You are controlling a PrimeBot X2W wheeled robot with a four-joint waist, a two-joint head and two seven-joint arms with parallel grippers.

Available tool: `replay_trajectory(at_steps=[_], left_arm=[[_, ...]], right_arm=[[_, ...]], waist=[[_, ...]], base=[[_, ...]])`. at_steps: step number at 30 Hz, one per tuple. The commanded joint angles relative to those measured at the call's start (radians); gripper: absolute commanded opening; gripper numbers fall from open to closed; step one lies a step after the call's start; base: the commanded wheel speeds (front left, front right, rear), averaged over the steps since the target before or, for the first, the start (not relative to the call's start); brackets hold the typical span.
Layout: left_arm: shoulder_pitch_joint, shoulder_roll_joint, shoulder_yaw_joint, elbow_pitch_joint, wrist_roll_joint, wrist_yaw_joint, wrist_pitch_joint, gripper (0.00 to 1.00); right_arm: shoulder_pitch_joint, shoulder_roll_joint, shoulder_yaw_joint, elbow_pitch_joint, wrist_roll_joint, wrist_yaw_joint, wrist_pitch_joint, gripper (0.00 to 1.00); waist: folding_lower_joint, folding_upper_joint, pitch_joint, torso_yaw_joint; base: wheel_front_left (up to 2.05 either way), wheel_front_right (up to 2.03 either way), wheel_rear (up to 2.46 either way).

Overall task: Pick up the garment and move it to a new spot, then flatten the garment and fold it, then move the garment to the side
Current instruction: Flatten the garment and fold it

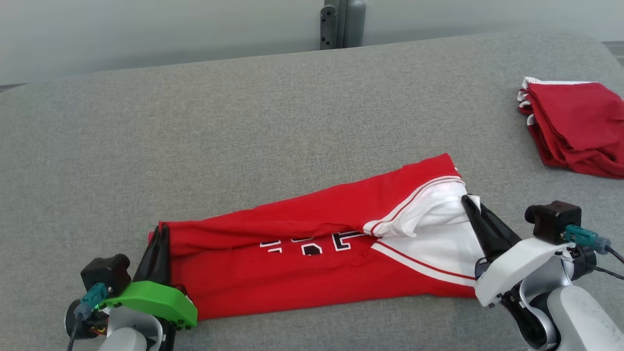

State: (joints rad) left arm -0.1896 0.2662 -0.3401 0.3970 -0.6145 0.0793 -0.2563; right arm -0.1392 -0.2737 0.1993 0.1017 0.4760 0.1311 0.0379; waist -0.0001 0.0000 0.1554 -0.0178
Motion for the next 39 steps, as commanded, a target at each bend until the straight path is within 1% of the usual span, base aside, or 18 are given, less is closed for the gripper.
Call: replay_trajectory(at_steps=[1, 3, 4, 5, 6, 8, 9, 14, 18, 23, 26, 30, 36, 39], left_arm=[[0.018, -0.001, 0.004, 0.009, -0.005, 0.0, -0.003, 0.0], [0.028, -0.015, 0.014, 0.012, -0.014, 0.001, -0.006, 0.0], [0.039, -0.018, 0.021, 0.011, -0.019, -0.001, -0.007, 0.05], [0.052, -0.021, 0.031, 0.006, -0.022, -0.002, -0.008, 0.2], [0.067, -0.023, 0.04, -0.002, -0.025, -0.003, -0.009, 0.4], [0.103, -0.028, 0.062, -0.026, -0.026, -0.005, -0.009, 0.89], [0.125, -0.031, 0.073, -0.045, -0.023, -0.005, -0.009, 1.0], [0.239, -0.058, 0.13, -0.131, 0.003, 0.001, -0.008, 1.0], [0.295, -0.082, 0.167, -0.194, 0.031, 0.006, -0.009, 1.0], [0.297, -0.102, 0.176, -0.233, 0.078, 0.007, -0.009, 1.0], [0.275, -0.114, 0.177, -0.244, 0.101, 0.004, -0.009, 1.0], [0.252, -0.13, 0.173, -0.241, 0.116, -0.009, -0.009, 1.0], [0.234, -0.146, 0.182, -0.233, 0.136, -0.019, -0.009, 1.0], [0.228, -0.152, 0.189, -0.231, 0.145, -0.023, -0.009, 1.0]], right_arm=[[0.017, 0.003, -0.009, 0.0, -0.023, -0.001, -0.006, 0.06], [0.038, 0.025, -0.007, 0.0, -0.03, -0.001, -0.013, 0.71], [0.049, 0.029, -0.009, -0.002, -0.035, -0.001, -0.017, 1.0], [0.062, 0.032, -0.015, -0.004, -0.036, -0.001, -0.023, 1.0], [0.076, 0.036, -0.023, -0.006, -0.038, -0.001, -0.027, 1.0], [0.107, 0.048, -0.042, -0.011, -0.04, -0.001, -0.037, 1.0], [0.124, 0.053, -0.053, -0.013, -0.044, -0.001, -0.042, 1.0], [0.189, 0.086, -0.118, -0.026, -0.051, -0.001, -0.057, 1.0], [0.213, 0.105, -0.171, -0.028, -0.075, -0.001, -0.061, 1.0], [0.195, 0.115, -0.198, -0.027, -0.098, -0.001, -0.047, 1.0], [0.169, 0.106, -0.198, -0.005, -0.115, -0.001, -0.024, 1.0], [0.12, 0.099, -0.194, 0.054, -0.125, -0.001, 0.009, 1.0], [0.023, 0.09, -0.196, 0.217, -0.118, -0.001, 0.07, 1.0], [-0.015, 0.088, -0.191, 0.291, -0.1, -0.001, 0.084, 1.0]], waist=[[0.0001, 0.0, -0.008, -0.008], [0.0001, 0.0, -0.012, -0.007], [0.0001, 0.0, -0.016, -0.006], [0.0001, 0.0, -0.019, -0.006], [0.0001, 0.0, -0.022, -0.005], [0.0001, 0.0, -0.028, -0.005], [0.0001, 0.0, -0.031, -0.004], [0.0001, 0.0, -0.048, -0.001], [0.0001, 0.0, -0.059, 0.006], [0.0001, 0.0, -0.066, 0.019], [0.0001, 0.0, -0.064, 0.032], [0.0001, 0.0, -0.056, 0.052], [0.0001, 0.0, -0.041, 0.09], [0.0001, 0.0, -0.035, 0.111]], base=[[0.0, 0.0, 0.0], [0.0, 0.0, 0.0], [0.0, 0.0, 0.0], [0.0, 0.0, 0.0], [0.0, 0.0, 0.0], [0.0, 0.0, 0.0], [0.0, 0.0, 0.0], [0.0, 0.0, 0.0], [0.0, 0.0, 0.0], [0.0, 0.0, 0.0], [0.0, 0.0, 0.0], [0.0, 0.0, 0.0], [0.0, 0.0, 0.0], [0.0, 0.0, 0.0]])
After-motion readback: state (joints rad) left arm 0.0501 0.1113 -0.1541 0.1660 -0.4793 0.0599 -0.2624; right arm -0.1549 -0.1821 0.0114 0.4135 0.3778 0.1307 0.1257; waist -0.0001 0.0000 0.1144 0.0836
